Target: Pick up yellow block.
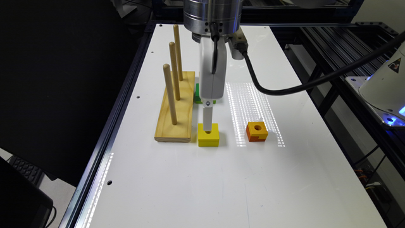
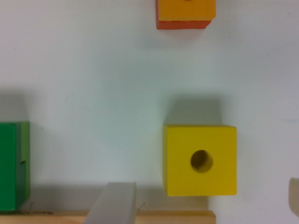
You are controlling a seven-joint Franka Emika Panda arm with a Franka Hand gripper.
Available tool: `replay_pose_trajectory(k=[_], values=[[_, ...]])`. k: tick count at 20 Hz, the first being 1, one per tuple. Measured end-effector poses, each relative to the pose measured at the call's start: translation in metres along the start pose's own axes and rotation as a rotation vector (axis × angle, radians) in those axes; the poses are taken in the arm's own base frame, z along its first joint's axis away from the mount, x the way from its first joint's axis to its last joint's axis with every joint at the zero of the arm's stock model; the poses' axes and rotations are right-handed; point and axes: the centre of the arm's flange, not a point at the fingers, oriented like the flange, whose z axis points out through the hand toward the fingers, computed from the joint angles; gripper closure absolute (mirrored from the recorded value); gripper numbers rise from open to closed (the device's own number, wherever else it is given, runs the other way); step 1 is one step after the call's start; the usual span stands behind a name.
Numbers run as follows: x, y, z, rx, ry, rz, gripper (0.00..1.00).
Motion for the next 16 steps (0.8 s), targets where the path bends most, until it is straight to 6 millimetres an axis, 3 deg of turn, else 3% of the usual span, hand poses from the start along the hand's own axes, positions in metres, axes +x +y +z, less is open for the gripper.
replay_pose_trajectory(k=[7, 16], values=[[0.002, 0.003, 0.037, 0.002, -0.011, 0.002, 0.0], [0.004, 0.004, 0.044, 0.003, -0.012, 0.003, 0.0]])
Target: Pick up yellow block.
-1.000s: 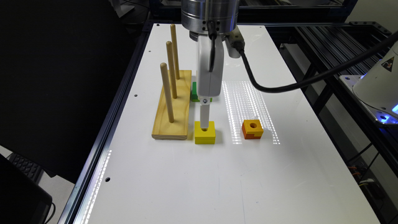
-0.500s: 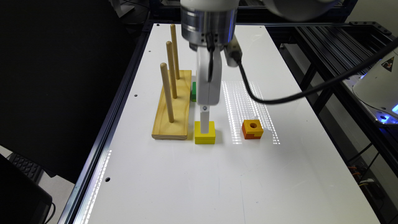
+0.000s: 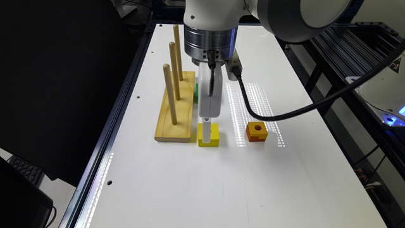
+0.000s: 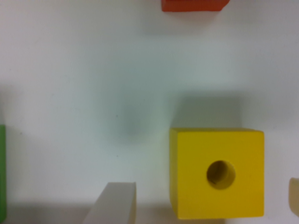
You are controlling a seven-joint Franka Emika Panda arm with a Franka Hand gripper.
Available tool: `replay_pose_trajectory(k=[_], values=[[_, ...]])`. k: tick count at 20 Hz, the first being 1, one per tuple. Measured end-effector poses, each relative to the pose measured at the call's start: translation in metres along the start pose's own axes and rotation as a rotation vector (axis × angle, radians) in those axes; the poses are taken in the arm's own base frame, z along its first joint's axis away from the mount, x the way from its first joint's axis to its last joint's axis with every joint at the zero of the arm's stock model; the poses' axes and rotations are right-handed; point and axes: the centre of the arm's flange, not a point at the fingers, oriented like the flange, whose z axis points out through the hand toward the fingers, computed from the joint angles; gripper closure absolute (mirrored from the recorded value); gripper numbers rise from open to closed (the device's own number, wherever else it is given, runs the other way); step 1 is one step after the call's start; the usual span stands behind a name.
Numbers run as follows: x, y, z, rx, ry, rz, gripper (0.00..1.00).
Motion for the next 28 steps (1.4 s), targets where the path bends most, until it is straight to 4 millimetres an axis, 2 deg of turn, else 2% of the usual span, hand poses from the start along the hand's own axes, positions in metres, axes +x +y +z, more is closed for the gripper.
replay_pose_trajectory(k=[7, 17, 24, 28], values=[[0.002, 0.003, 0.022, 0.002, -0.004, 0.001, 0.0], [-0.006, -0.012, 0.019, 0.016, 0.002, -0.008, 0.0], [-0.006, -0.013, 0.021, 0.017, 0.001, -0.008, 0.0], [-0.006, -0.011, 0.032, 0.01, -0.008, -0.005, 0.0]])
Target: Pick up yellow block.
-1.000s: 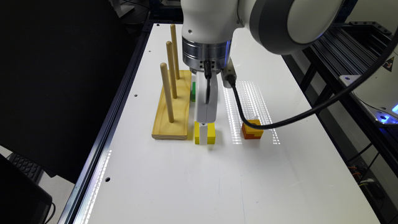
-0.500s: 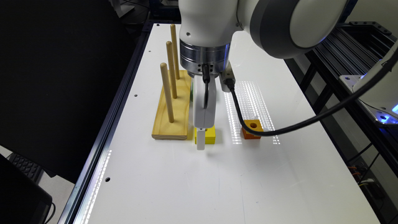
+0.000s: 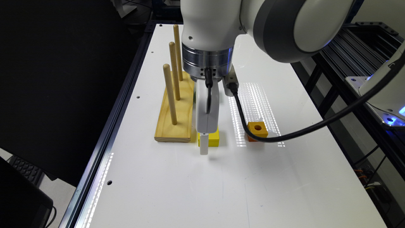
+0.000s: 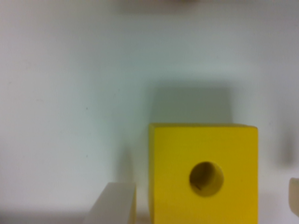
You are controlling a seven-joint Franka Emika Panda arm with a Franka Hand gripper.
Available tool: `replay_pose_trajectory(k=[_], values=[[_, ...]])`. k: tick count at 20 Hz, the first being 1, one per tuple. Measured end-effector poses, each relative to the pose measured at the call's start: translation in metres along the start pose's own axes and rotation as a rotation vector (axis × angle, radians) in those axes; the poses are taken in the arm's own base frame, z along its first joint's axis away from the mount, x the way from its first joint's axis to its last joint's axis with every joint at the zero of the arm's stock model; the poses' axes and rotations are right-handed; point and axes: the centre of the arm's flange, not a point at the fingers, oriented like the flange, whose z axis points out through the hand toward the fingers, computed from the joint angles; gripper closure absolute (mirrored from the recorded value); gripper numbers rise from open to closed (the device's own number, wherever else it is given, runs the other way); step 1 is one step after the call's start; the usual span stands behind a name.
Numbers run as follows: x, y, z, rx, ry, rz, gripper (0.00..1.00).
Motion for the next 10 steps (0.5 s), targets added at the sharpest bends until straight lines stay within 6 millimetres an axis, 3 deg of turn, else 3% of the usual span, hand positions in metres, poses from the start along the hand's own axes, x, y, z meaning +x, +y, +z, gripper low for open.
replay_pose_trajectory(k=[6, 7, 10], values=[[0.0026, -0.0026, 0.0029, 0.007, 0.003, 0.001, 0.0], [0.0029, -0.0023, 0.0029, 0.007, 0.003, 0.001, 1.0], [0.0029, -0.0023, 0.0029, 0.007, 0.003, 0.001, 1.0]])
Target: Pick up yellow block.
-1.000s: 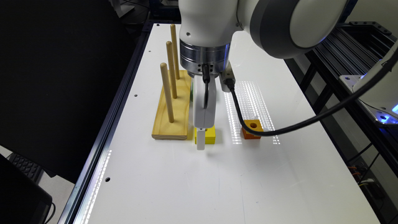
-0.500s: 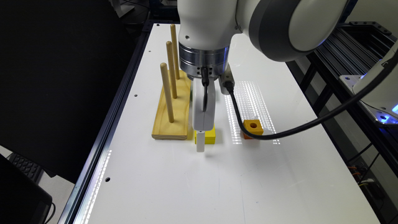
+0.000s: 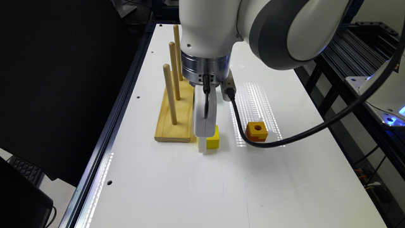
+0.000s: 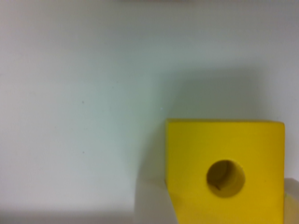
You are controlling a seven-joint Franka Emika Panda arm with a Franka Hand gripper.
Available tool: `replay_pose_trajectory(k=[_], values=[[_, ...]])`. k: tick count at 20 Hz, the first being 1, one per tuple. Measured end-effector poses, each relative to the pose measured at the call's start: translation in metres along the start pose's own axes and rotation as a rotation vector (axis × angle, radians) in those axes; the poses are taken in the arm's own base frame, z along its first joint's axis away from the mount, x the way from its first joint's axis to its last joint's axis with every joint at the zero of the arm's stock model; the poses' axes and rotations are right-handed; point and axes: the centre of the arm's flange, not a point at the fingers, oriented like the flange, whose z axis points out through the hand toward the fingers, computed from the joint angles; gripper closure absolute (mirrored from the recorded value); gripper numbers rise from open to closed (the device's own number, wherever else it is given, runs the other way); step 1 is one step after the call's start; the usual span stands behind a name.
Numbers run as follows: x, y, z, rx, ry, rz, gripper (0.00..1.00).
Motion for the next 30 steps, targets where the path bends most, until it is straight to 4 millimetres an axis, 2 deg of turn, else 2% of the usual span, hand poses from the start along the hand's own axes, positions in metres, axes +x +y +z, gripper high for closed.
replay_pose_trajectory(k=[13, 15, 20, 26, 30], values=[[-0.006, 0.007, -0.005, -0.013, -0.001, -0.005, 1.0], [-0.006, 0.006, -0.013, -0.015, 0.003, -0.007, 1.0], [-0.009, 0.002, -0.05, -0.031, 0.013, -0.011, 1.0], [-0.012, 0.0, -0.062, -0.033, 0.017, -0.009, 1.0], [-0.016, -0.002, -0.092, -0.037, 0.031, -0.011, 1.0]])
